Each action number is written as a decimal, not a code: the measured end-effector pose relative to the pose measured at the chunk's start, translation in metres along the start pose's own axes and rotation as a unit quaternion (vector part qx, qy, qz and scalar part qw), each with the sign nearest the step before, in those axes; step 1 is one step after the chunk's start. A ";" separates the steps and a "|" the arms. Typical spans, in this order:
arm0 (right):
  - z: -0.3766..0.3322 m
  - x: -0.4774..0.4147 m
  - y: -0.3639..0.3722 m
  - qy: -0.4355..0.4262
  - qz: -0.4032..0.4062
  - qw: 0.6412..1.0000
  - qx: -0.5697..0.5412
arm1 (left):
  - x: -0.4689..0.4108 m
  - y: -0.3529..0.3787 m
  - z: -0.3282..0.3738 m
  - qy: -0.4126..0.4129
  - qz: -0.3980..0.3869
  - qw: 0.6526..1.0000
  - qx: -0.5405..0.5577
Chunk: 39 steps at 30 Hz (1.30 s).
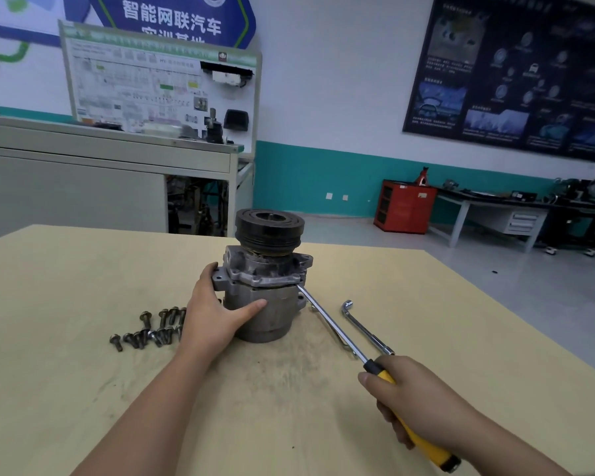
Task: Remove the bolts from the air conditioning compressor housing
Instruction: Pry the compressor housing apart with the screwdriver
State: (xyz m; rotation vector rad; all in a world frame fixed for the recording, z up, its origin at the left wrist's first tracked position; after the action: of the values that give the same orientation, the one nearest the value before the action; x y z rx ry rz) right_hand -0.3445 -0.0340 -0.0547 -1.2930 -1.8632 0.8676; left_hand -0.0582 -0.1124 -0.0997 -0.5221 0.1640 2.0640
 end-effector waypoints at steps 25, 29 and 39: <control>-0.004 0.001 0.014 0.009 0.053 0.996 0.067 | -0.029 -0.008 0.032 -0.026 -0.118 0.992 0.036; -0.007 0.002 0.014 0.004 0.049 0.997 0.065 | -0.042 -0.007 0.036 -0.038 -0.136 0.986 0.088; 0.021 -0.001 -0.020 0.058 0.003 0.994 -0.090 | -0.057 -0.006 0.025 -0.053 -0.074 0.986 0.139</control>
State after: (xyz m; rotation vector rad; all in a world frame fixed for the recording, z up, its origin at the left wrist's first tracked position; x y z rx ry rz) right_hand -0.3716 -0.0433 -0.0500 -1.4271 -1.8801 0.6234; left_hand -0.0353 -0.1459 -0.0526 -0.2445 0.3337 1.8800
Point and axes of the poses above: each hand's wrist, its own x-axis away from the middle knuckle, its own y-axis out of the palm, z = x × y, the point moved 2 cm from there along -x, towards the middle knuckle, and after that the axes turned 14 degrees about x, right-handed, at the moved point
